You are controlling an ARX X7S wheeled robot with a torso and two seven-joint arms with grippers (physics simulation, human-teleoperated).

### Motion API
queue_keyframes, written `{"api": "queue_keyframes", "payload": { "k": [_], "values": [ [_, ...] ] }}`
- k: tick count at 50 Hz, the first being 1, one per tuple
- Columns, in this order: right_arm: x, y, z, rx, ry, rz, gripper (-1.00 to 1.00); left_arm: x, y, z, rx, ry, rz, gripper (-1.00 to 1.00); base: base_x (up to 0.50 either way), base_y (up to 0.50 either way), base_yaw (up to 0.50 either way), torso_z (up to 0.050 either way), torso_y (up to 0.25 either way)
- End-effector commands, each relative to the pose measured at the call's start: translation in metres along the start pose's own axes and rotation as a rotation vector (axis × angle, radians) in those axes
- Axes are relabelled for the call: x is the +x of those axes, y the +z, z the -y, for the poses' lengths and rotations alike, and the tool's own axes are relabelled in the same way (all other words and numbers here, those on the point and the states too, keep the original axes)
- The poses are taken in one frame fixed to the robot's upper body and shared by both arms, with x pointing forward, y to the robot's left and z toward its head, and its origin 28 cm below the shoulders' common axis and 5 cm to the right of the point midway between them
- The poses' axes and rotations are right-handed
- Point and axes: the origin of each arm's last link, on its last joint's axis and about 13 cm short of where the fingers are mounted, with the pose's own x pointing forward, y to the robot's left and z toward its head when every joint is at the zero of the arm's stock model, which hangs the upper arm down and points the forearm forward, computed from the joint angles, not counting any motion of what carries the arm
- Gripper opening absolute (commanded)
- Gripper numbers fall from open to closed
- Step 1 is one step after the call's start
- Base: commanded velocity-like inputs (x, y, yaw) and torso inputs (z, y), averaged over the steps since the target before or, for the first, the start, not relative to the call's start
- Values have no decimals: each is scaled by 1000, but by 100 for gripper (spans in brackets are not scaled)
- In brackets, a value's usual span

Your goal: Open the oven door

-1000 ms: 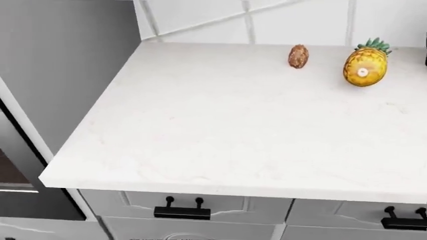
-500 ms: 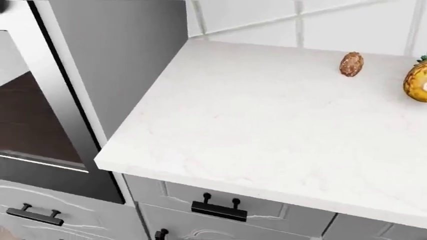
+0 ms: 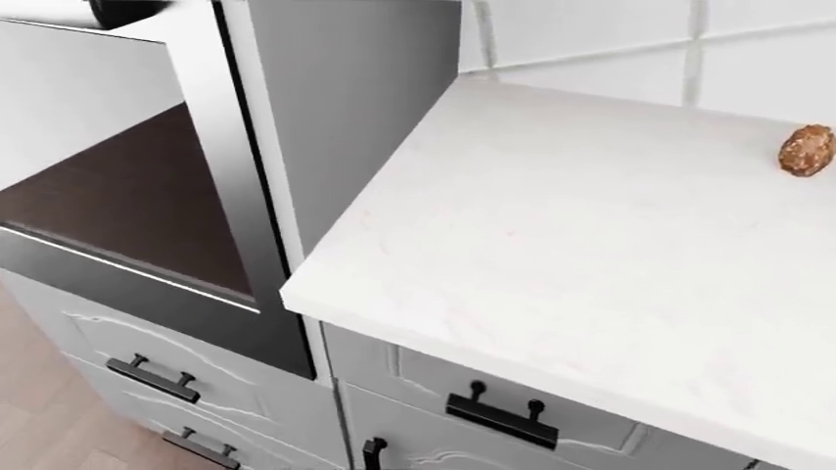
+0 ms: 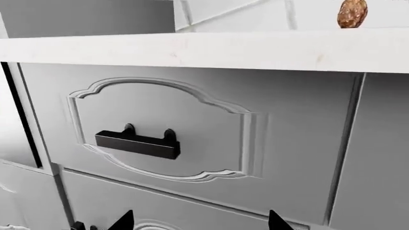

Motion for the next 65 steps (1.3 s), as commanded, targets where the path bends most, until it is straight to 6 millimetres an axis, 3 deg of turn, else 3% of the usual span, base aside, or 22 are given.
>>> {"api": "queue_keyframes", "payload": {
  "k": [1, 31, 56, 59, 65],
  "values": [
    [0, 0, 0, 4, 1, -1, 100, 0, 0, 0, 0, 0, 0, 100, 0, 0, 500, 0, 0],
    [0, -1, 0, 16, -5, 0, 100, 0, 0, 0, 0, -1, -1, 100, 0, 0, 500, 0, 0],
    [8, -1, 1, 7, -106, -38, 100, 7, 2, -1, -17, 15, -25, 100, -10, 15, 0, 0, 0],
    [8, 0, 2, 29, -93, -33, 100, 30, 15, -5, 47, 49, 44, 100, 0, 0, 0, 0, 0],
    [7, 0, 2, 53, -78, -26, 100, 82, 88, -17, 152, 107, 290, 100, 0, 0, 0, 0, 0]
  ]
}}
